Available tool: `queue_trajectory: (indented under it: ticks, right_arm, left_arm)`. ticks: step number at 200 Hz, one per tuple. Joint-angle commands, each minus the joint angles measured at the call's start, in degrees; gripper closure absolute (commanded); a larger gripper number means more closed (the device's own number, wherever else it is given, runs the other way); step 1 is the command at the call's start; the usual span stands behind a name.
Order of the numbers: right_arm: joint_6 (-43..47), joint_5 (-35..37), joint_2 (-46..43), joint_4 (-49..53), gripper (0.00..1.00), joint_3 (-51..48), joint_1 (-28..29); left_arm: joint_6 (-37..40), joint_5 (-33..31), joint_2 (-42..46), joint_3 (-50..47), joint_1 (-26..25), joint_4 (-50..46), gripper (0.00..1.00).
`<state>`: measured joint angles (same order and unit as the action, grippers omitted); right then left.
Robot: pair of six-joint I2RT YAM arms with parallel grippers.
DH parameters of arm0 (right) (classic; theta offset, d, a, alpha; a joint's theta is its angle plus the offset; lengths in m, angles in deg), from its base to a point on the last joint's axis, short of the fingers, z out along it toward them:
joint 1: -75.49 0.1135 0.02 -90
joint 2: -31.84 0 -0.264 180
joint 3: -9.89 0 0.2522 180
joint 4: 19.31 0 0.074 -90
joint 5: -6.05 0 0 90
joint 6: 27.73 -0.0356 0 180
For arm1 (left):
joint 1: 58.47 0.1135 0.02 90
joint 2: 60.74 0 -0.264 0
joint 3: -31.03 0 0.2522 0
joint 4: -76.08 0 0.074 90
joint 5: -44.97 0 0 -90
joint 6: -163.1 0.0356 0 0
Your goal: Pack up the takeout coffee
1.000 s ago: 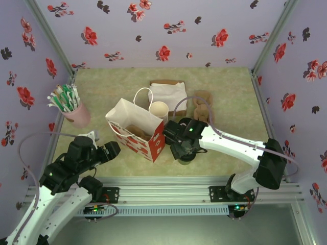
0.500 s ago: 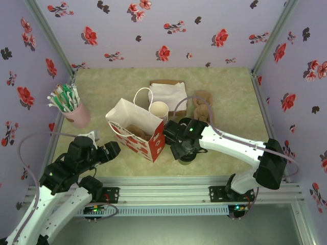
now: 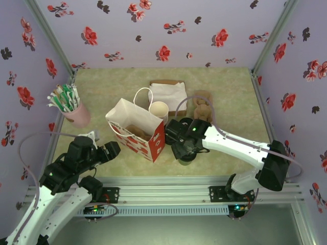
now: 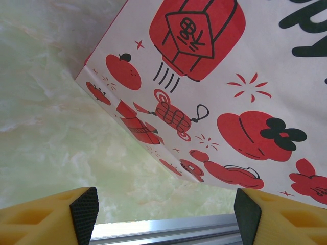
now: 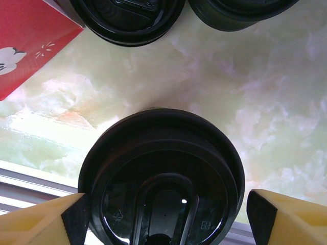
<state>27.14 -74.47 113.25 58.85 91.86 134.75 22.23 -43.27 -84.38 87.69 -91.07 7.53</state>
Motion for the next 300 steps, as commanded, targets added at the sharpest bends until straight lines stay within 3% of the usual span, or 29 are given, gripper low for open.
queue_trajectory:
  ticks: [1, 195, 223, 300]
  right_arm:
    - [-0.6, -0.9, -0.5, -0.2, 0.20, -0.4, -0.6]
    - [0.1, -2.2, 1.9, -1.4, 0.21, -2.3, -1.0]
    - [0.1, -2.0, 1.7, -1.1, 0.27, -2.7, -1.0]
    - [1.0, 0.4, -5.5, 5.5, 0.33, 1.8, -0.9]
  left_arm:
    - [0.7, 0.3, 0.1, -0.6, 0.3, 1.0, 0.27]
    - [0.5, 0.4, 0.1, -1.1, 0.3, 1.6, 0.27]
    - [0.7, 0.1, 0.1, -1.1, 0.3, 1.8, 0.27]
    - [5.8, -13.1, -1.2, 8.9, 0.3, -5.4, 0.27]
